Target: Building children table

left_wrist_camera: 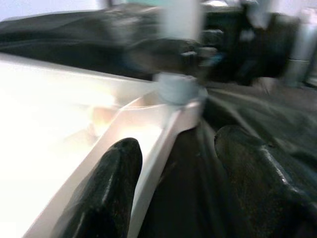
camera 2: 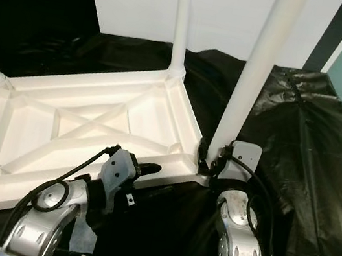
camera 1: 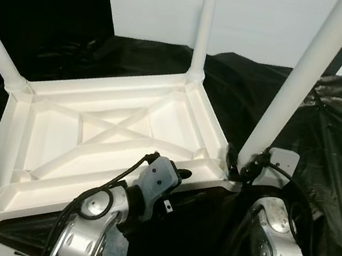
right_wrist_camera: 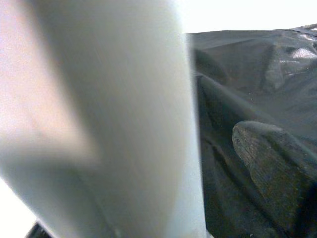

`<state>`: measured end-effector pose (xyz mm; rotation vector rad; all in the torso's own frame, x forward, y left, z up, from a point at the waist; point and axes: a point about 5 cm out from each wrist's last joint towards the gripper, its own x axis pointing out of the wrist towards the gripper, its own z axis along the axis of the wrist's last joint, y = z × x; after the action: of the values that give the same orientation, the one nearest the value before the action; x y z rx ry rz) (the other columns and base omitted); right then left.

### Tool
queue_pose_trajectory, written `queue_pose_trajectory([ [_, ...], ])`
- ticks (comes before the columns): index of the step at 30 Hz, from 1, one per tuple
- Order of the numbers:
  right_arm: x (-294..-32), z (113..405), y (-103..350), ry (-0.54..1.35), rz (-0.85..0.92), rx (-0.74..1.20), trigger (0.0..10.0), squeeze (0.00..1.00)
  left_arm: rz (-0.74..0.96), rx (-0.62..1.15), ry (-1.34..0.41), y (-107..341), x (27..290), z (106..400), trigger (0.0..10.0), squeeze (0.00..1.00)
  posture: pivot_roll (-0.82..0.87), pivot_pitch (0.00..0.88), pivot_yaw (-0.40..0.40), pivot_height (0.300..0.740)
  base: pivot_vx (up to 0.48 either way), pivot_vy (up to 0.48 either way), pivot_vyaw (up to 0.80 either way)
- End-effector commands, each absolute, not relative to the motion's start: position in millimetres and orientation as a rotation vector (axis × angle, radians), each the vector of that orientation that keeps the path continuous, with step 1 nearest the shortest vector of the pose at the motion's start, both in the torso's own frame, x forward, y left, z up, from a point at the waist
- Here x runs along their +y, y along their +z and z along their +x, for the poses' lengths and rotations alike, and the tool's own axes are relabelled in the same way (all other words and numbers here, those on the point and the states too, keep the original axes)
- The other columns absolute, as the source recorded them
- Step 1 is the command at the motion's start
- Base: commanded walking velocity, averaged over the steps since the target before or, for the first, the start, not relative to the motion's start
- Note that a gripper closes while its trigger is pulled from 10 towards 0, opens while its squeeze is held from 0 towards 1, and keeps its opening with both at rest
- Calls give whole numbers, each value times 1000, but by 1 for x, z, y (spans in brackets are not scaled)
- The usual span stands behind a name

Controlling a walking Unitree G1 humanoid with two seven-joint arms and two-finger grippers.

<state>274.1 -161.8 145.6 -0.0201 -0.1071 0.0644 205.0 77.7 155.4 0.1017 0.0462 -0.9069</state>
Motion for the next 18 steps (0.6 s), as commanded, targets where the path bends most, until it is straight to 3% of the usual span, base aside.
queue_pose_trajectory([
  [1,-168,275,149,60,-9,-122,10000,0,82,80,-838,157,83,201,10000,0,20,85,-46,740,0,0,0],
  [3,-171,278,148,75,-13,-105,10000,0,95,95,-731,159,92,192,10000,0,55,94,-80,740,0,0,0],
  [4,-172,282,150,92,-20,-100,10000,0,148,81,-645,164,97,186,10000,0,118,124,-147,740,0,0,0],
  [7,-172,287,152,111,-30,-96,10000,0,203,64,-548,171,103,181,10000,0,118,124,-147,740,0,0,0],
  [9,-174,299,156,124,-48,-93,10000,0,144,95,-475,172,106,166,10000,0,221,180,-264,740,0,0,0],
  [18,-171,319,166,250,-80,-87,10000,0,25,111,-316,173,99,161,10000,0,229,173,-336,740,0,0,0],
])
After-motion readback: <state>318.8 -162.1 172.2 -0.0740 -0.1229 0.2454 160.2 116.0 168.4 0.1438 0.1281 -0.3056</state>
